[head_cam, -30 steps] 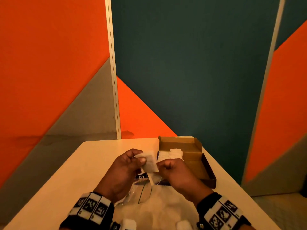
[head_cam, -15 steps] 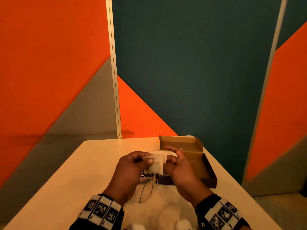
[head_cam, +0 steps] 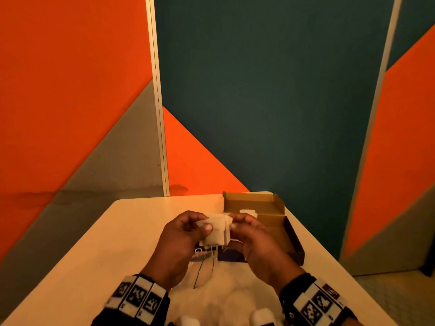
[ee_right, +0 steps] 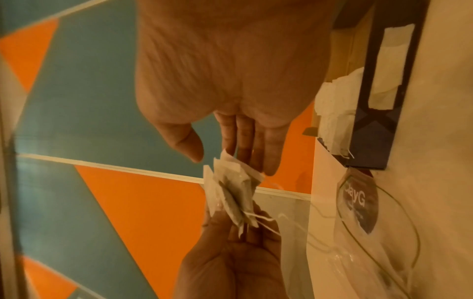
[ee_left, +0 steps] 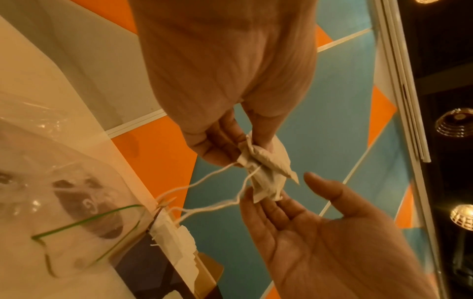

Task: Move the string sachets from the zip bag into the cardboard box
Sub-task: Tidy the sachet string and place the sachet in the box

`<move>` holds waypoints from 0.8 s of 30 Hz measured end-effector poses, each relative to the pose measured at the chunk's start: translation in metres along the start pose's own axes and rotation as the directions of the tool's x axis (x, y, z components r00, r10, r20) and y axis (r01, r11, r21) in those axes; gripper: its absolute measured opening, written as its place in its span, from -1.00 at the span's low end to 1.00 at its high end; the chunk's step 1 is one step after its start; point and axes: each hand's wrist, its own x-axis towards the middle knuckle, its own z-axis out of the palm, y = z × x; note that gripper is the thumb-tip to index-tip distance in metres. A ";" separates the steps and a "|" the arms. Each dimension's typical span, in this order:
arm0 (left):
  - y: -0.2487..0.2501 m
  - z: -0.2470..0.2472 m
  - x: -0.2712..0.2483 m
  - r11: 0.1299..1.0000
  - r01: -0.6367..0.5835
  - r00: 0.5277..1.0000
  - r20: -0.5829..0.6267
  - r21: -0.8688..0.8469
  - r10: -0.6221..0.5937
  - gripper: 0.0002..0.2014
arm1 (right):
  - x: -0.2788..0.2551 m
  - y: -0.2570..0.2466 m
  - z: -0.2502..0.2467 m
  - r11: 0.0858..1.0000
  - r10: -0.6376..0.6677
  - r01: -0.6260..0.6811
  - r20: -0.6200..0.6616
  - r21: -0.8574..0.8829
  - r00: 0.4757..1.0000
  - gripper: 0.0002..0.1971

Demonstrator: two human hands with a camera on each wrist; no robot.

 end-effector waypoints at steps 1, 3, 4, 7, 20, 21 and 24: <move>0.000 0.000 0.000 1.000 0.000 1.000 0.001 0.015 0.000 -0.85 | -0.001 -0.003 0.000 1.000 0.002 -0.002 -0.013 -0.022 1.000 -0.83; -0.001 -0.001 -0.001 0.999 -0.010 1.000 0.004 0.041 0.010 -0.76 | -0.005 -0.008 0.000 0.990 -0.017 0.013 -0.026 -0.141 1.000 -0.87; -0.001 0.000 -0.001 0.999 -0.016 1.000 0.002 0.049 0.016 -0.71 | -0.005 -0.009 0.000 0.977 -0.032 0.025 -0.027 -0.214 0.999 -0.88; -0.001 0.004 -0.001 0.996 -0.029 0.999 -0.026 0.080 0.031 -0.64 | -0.006 -0.005 0.004 0.946 -0.047 0.037 -0.022 -0.321 0.999 -0.90; 0.020 -0.027 0.027 0.628 -0.126 0.971 0.224 0.768 -0.079 -0.48 | 0.021 -0.021 -0.051 0.879 0.025 -0.077 -0.117 -0.471 0.993 -0.84; 0.023 -0.034 0.033 0.499 -0.144 0.971 0.219 0.854 -0.094 -0.48 | 0.028 -0.024 -0.060 0.872 -0.001 -0.070 -0.144 -0.485 0.990 -0.86; 0.027 -0.052 0.045 0.242 -0.132 0.945 0.196 0.961 -0.263 -0.40 | 0.052 -0.027 -0.084 0.869 -0.036 -0.067 -0.198 -0.491 0.979 -0.88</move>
